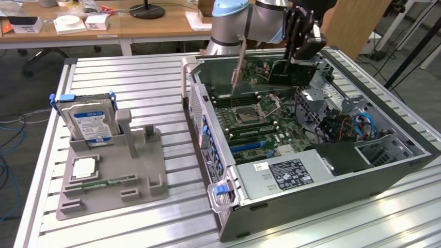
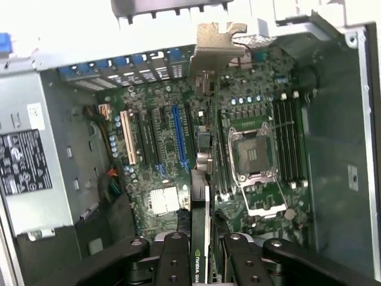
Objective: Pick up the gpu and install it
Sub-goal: 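Insert the gpu into the slot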
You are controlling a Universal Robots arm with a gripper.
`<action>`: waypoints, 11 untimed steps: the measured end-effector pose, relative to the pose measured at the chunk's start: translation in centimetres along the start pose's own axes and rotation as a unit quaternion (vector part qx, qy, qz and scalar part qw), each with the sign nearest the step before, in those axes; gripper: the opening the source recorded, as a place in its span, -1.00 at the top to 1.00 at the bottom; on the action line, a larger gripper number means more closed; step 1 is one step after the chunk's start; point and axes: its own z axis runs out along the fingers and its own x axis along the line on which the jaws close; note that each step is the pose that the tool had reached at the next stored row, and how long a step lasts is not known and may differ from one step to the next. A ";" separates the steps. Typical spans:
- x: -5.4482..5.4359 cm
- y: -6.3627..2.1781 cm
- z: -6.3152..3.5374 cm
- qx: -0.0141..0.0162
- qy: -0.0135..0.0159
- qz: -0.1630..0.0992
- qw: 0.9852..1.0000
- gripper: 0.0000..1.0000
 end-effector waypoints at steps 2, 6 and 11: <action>0.0 0.00 0.00 0.000 -0.001 -0.018 1.000 0.48; 0.0 0.00 0.00 -0.001 -0.002 -0.054 0.999 0.48; 0.0 0.00 0.00 -0.002 -0.004 -0.099 0.995 0.48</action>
